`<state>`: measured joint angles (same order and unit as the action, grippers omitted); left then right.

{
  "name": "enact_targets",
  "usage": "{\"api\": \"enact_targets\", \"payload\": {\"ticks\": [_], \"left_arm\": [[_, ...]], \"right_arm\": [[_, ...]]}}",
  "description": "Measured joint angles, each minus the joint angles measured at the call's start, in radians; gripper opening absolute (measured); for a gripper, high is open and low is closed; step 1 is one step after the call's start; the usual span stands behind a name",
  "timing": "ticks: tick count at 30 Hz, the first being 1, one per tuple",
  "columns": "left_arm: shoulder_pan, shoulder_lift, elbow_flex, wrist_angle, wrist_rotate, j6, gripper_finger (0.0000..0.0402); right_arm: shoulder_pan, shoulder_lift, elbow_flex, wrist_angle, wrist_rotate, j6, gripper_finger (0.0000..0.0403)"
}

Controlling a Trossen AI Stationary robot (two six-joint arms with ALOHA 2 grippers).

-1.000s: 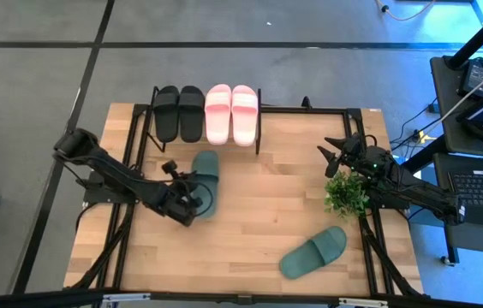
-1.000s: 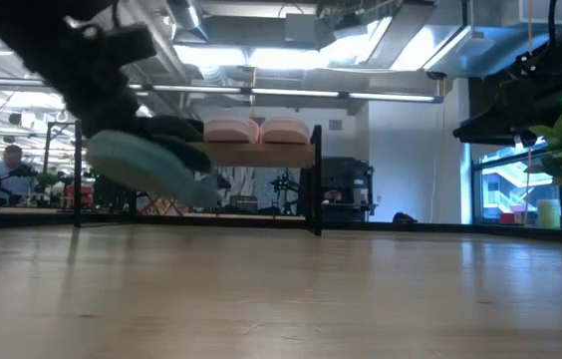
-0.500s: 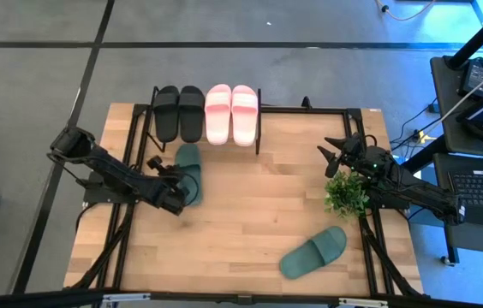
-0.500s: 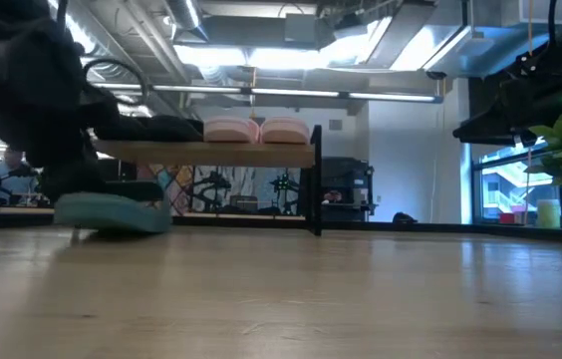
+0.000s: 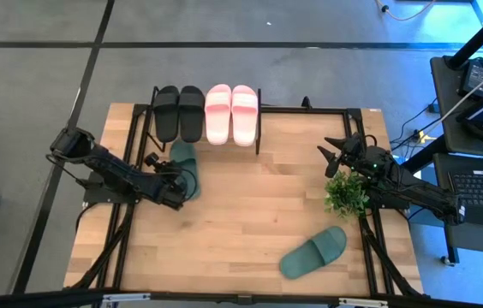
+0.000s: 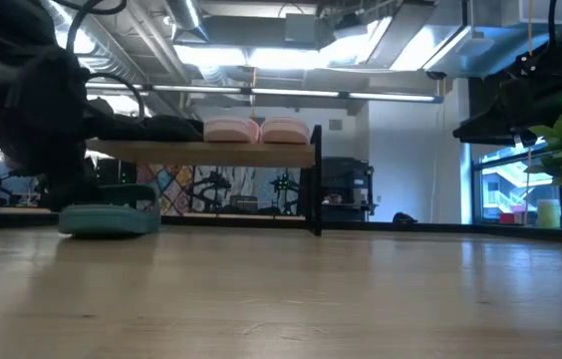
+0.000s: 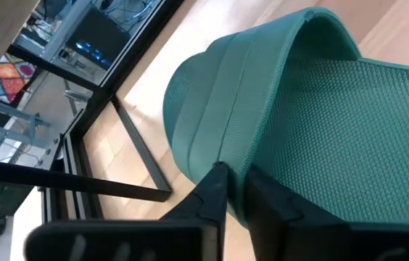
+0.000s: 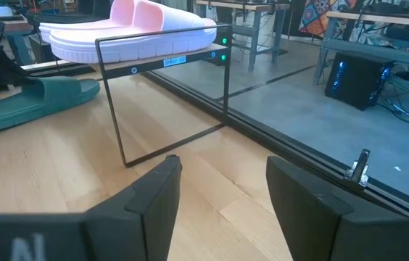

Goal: Pick and place slides into the shelf
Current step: Put the left green slide under the shelf

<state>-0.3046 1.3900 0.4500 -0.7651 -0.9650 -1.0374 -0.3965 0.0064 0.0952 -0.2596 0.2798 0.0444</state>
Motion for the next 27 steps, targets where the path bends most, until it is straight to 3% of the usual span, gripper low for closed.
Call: {"api": "enact_targets", "payload": {"ticks": [8, 13, 21, 27], "left_arm": [[0.0, 0.001, 0.03, -0.007, 0.024, 0.131, 0.006], [-0.001, 0.001, 0.04, -0.006, 0.038, 0.137, 0.0082], [-0.001, 0.001, 0.047, -0.016, 0.12, 0.068, 0.0168], [-0.004, 0.002, 0.143, -0.154, 0.238, -0.05, 0.0204]], "right_arm": [[0.0, 0.0, 0.0, 0.0, 0.0, 0.0, 0.0206], [0.0, 0.0, 0.0, 0.0, 0.0, -0.004, 0.0206], [0.0, 0.0, 0.0, -0.005, 0.0, -0.005, 0.0206], [0.0, 0.0, 0.0, -0.005, 0.0, -0.004, 0.0206]]}}
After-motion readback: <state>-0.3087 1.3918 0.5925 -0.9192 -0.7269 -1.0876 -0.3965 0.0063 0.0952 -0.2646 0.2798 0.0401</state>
